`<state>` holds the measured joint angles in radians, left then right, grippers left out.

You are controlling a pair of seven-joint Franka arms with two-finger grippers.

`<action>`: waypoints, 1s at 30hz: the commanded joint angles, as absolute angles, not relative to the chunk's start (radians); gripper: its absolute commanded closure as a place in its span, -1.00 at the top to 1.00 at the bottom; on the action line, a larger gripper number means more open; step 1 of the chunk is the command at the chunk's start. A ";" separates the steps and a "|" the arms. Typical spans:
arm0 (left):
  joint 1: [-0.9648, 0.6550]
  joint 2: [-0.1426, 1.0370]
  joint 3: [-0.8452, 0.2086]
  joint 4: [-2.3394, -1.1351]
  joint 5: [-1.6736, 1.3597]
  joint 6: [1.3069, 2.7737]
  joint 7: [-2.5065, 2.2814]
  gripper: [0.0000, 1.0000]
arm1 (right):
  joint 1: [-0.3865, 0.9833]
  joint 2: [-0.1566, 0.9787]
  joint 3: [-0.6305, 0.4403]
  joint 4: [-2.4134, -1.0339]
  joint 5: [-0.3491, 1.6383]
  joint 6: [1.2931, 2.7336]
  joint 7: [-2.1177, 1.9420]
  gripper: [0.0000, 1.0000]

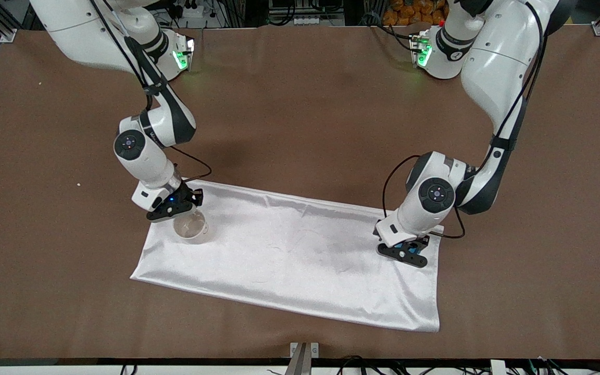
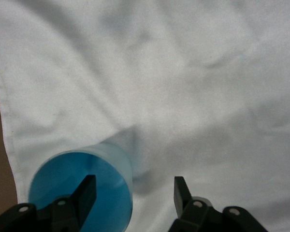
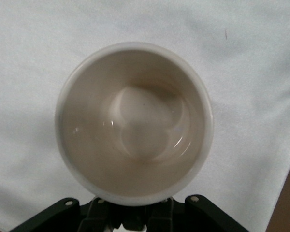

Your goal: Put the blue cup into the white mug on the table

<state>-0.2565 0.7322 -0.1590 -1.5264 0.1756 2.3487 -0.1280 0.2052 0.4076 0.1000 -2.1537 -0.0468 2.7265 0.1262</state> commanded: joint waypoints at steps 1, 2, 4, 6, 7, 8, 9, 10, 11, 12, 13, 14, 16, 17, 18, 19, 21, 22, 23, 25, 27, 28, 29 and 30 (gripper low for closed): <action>-0.249 0.744 -0.166 -1.509 0.204 2.356 -0.109 -0.73 | 0.232 0.357 0.104 -2.148 -0.054 2.652 0.253 -1.00; -0.247 0.744 -0.166 -1.509 0.204 2.356 -0.109 -0.82 | 0.233 0.348 0.110 -2.146 -0.051 2.628 0.264 -1.00; -0.245 0.742 -0.166 -1.511 0.204 2.356 -0.107 -0.98 | 0.233 0.331 0.115 -2.138 -0.045 2.585 0.288 -1.00; -0.244 0.742 -0.166 -1.513 0.204 2.356 -0.106 -1.00 | 0.236 0.313 0.124 -2.129 -0.029 2.534 0.317 -1.00; -0.244 0.742 -0.166 -1.514 0.204 2.356 -0.106 -1.00 | 0.238 0.305 0.130 -2.123 -0.023 2.514 0.327 -1.00; -0.242 0.741 -0.166 -1.514 0.204 2.356 -0.106 -1.00 | 0.238 0.296 0.138 -2.118 -0.015 2.493 0.337 -1.00; -0.241 0.741 -0.166 -1.514 0.204 2.356 -0.106 -1.00 | 0.236 0.288 0.147 -2.115 0.000 2.473 0.347 -1.00; -0.241 0.741 -0.166 -1.516 0.204 2.356 -0.104 -1.00 | 0.236 0.281 0.155 -2.114 0.023 2.461 0.351 -1.00; -0.241 0.741 -0.166 -1.516 0.204 2.356 -0.106 -1.00 | 0.236 0.272 0.159 -2.112 0.046 2.450 0.353 -1.00; -0.241 0.741 -0.166 -1.516 0.204 2.356 -0.104 -1.00 | 0.238 0.261 0.166 -2.112 0.075 2.442 0.353 -1.00; -0.241 0.741 -0.166 -1.516 0.204 2.356 -0.106 -1.00 | 0.239 0.253 0.170 -2.111 0.106 2.433 0.353 -1.00; -0.241 0.741 -0.166 -1.516 0.204 2.356 -0.104 -1.00 | 0.239 0.247 0.176 -2.111 0.138 2.424 0.354 -1.00; -0.241 0.739 -0.166 -1.516 0.204 2.356 -0.106 -1.00 | 0.241 0.236 0.195 -2.108 0.207 2.413 0.359 -1.00; -0.241 0.739 -0.166 -1.517 0.206 2.355 -0.106 -1.00 | 0.241 0.235 0.205 -2.105 0.239 2.413 0.367 -1.00; -0.241 0.736 -0.166 -1.519 0.206 2.355 -0.104 -1.00 | 0.242 0.236 0.213 -2.102 0.265 2.413 0.379 -1.00; -0.241 0.735 -0.166 -1.522 0.206 2.355 -0.104 -1.00 | 0.244 0.236 0.222 -2.097 0.282 2.414 0.399 -1.00; -0.241 0.733 -0.166 -1.522 0.206 2.353 -0.104 -1.00 | 0.255 0.241 0.239 -2.091 0.287 2.422 0.445 -1.00; -0.241 0.732 -0.166 -1.522 0.206 2.352 -0.103 -1.00 | 0.262 0.242 0.241 -2.088 0.288 2.427 0.469 -1.00; -0.241 0.732 -0.166 -1.522 0.206 2.352 -0.098 -1.00 | 0.273 0.245 0.242 -2.086 0.288 2.427 0.488 -1.00; -0.238 0.727 -0.166 -1.522 0.206 2.350 -0.081 -1.00 | 0.299 0.245 0.241 -2.083 0.288 2.427 0.518 -1.00; -0.235 0.715 -0.166 -1.523 0.206 2.345 -0.054 -1.00 | 0.324 0.245 0.241 -2.083 0.288 2.428 0.551 -1.00; -0.233 0.709 -0.164 -1.525 0.204 2.342 -0.043 -1.00 | 0.339 0.247 0.241 -2.083 0.288 2.428 0.566 -1.00; -0.233 0.700 -0.164 -1.526 0.206 2.338 -0.035 -1.00 | 0.357 0.248 0.241 -2.083 0.287 2.431 0.583 -1.00; -0.233 0.692 -0.164 -1.529 0.204 2.330 -0.031 -1.00 | 0.377 0.250 0.241 -2.085 0.285 2.437 0.601 -1.00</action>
<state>-0.2451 0.7312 -0.1580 -1.5201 0.1798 2.3498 -0.0729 0.3100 0.2495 0.2406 -2.0889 0.2614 2.4288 0.5225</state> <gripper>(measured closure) 0.960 0.907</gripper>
